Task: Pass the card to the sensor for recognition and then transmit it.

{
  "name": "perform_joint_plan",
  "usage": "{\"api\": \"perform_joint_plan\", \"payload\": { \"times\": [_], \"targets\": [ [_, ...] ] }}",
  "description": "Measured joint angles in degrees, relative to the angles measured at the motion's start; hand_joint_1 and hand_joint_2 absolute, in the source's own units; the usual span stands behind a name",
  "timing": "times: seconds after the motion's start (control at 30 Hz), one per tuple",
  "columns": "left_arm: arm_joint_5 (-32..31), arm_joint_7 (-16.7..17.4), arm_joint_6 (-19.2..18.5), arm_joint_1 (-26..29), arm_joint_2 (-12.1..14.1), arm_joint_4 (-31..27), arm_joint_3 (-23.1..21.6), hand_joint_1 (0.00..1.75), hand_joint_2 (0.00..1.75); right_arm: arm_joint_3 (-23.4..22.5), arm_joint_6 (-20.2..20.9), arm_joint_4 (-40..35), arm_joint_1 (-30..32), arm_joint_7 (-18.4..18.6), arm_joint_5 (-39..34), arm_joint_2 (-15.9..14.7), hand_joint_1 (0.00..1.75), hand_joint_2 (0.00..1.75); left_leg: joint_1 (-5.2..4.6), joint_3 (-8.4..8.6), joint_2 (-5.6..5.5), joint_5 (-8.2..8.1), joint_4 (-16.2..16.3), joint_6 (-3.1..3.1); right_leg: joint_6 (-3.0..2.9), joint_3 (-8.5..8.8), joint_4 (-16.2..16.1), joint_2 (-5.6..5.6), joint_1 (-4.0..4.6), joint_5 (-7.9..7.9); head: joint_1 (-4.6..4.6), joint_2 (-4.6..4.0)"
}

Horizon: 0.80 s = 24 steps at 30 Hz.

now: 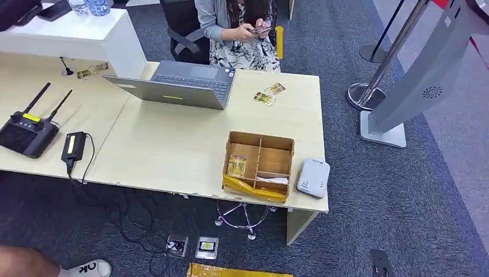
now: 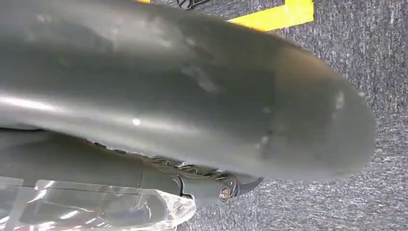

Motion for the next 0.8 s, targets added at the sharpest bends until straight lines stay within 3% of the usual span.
{"api": "perform_joint_plan", "payload": {
  "times": [0.27, 0.8],
  "targets": [
    [-0.6, 1.7, -1.2, 0.0, 0.0, 0.0, 0.0, 0.00, 0.00, 0.4, 2.6, 0.0, 0.1, 3.3, -1.8, 0.0, 0.00, 0.00, 0.00, 0.00, 0.00, 0.00, 0.0, 0.00, 0.00, -0.01, 0.0, 0.01, 0.00, 0.00, 0.00, 0.00],
    [0.8, 1.7, 0.5, 0.0, -0.2, 0.0, 0.0, 0.00, 0.00, 1.7, 2.3, 0.0, 0.1, 3.3, -1.6, -0.2, 0.00, 0.00, 0.00, 0.00, 0.00, 0.00, 0.0, 0.00, 0.00, -0.01, 0.0, 0.01, 0.00, 0.00, 0.00, 0.00]
  ]
}}
